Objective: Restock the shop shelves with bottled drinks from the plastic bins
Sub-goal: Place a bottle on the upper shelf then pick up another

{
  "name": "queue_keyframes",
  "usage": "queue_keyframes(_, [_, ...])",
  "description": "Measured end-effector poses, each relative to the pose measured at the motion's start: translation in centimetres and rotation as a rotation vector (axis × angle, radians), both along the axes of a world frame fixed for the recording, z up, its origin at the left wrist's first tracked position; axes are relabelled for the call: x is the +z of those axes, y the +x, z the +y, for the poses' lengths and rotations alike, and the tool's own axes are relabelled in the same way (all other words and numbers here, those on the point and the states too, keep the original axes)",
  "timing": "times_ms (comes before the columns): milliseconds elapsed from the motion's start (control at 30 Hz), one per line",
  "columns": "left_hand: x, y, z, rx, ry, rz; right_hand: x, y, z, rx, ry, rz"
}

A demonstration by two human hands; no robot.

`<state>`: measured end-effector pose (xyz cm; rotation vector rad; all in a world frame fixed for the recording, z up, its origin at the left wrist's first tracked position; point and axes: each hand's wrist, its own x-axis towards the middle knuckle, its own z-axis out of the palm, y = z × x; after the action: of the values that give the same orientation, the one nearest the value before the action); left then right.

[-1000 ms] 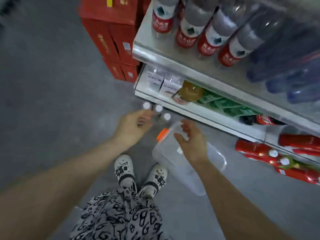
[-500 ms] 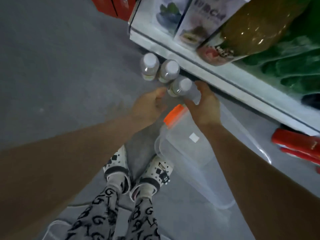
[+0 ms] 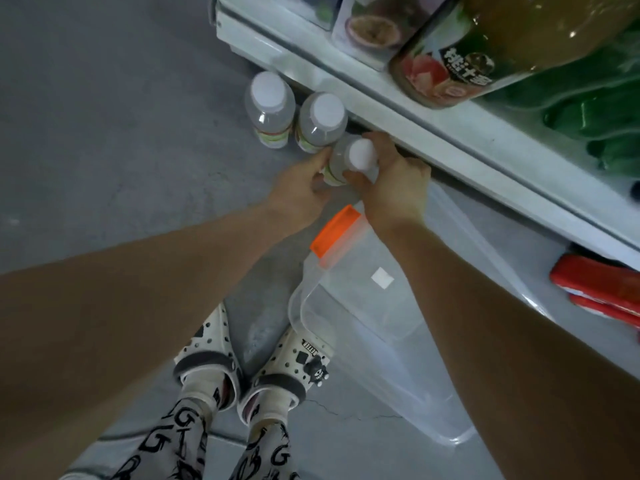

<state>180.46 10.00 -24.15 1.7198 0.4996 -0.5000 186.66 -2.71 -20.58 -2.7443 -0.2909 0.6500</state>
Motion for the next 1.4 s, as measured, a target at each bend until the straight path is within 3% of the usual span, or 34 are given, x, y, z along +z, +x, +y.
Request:
queue_keyframes(133, [-0.2, -0.2, 0.3, -0.02, 0.0, 0.006, 0.0, 0.0, -0.3, -0.042, 0.116, 0.008])
queue_keyframes(433, [4.2, -1.9, 3.3, -0.067, -0.039, 0.032, 4.6, -0.8, -0.4, -0.322, 0.606, 0.339])
queue_keyframes(800, [17.0, -5.0, 5.8, -0.129, -0.11, 0.069, 15.9, -3.4, 1.2, -0.426, 0.641, 0.458])
queue_keyframes(1100, [31.8, -7.8, 5.5, -0.127, -0.128, 0.024, 30.9, -6.2, 0.9, -0.512, 0.7, 0.48])
queue_keyframes(1400, [47.7, -9.2, 4.6, -0.133, -0.036, -0.068, 47.6, -8.4, 0.4, -0.435, 0.754, 0.436])
